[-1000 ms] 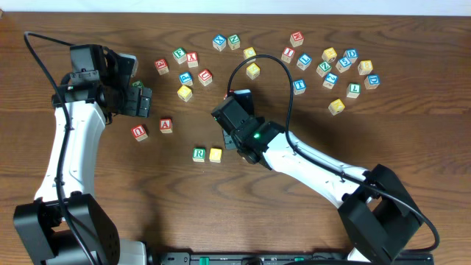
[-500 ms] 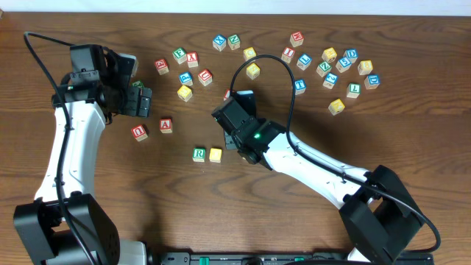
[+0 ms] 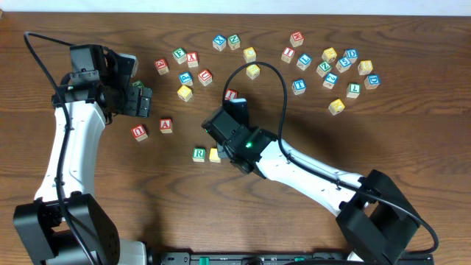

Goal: Spell out ROBOT
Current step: 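Lower the B block onto the table between the two O blocks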

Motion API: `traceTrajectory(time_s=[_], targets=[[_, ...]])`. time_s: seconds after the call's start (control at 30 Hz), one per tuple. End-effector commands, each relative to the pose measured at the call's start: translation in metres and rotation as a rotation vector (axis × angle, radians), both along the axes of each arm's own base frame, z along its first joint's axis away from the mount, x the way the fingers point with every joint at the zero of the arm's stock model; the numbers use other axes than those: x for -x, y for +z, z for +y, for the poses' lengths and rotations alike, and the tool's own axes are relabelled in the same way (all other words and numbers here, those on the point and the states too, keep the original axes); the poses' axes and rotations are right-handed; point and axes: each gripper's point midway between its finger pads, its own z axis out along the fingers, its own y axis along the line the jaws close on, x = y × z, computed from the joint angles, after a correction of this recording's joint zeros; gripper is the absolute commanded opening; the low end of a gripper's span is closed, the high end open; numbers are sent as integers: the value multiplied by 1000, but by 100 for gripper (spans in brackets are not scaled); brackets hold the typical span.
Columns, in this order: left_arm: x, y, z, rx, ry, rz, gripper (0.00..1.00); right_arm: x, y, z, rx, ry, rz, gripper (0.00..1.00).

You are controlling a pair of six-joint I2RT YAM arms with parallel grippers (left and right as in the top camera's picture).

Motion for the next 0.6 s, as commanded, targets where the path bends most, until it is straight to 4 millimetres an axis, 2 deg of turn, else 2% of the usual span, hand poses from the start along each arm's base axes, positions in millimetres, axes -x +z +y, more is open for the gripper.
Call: traceTrajectory(time_s=[0.0, 0.23, 0.57], targets=[[-5, 4, -2, 6, -11, -9, 97, 2, 9, -5, -21, -62, -9, 24], [-5, 4, -2, 6, -11, -9, 98, 6, 6, -13, 11, -86, 1, 23], [-5, 4, -2, 6, -11, -9, 98, 17, 3, -1, 7, -69, 5, 24]])
